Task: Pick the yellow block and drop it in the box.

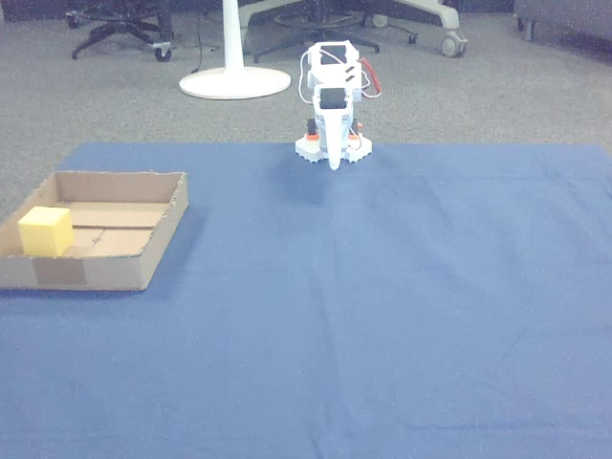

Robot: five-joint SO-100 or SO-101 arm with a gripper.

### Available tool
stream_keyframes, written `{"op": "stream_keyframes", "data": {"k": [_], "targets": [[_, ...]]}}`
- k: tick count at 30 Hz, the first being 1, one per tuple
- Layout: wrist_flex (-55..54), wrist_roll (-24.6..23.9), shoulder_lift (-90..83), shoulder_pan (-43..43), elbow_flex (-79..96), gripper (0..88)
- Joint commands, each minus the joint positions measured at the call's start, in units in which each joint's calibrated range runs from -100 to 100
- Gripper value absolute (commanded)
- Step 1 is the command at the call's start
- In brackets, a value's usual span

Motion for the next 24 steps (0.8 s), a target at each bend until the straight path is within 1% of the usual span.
{"op": "stream_keyframes", "data": {"k": [1,6,8,24], "targets": [[0.18,-0.44,-0.19,0.8,0.89,0.2],[0.26,0.88,-0.19,-0.54,0.89,0.2],[0.26,0.15,-0.19,0.09,0.89,0.2],[0.26,0.44,-0.19,0.01,0.89,0.2]]}}
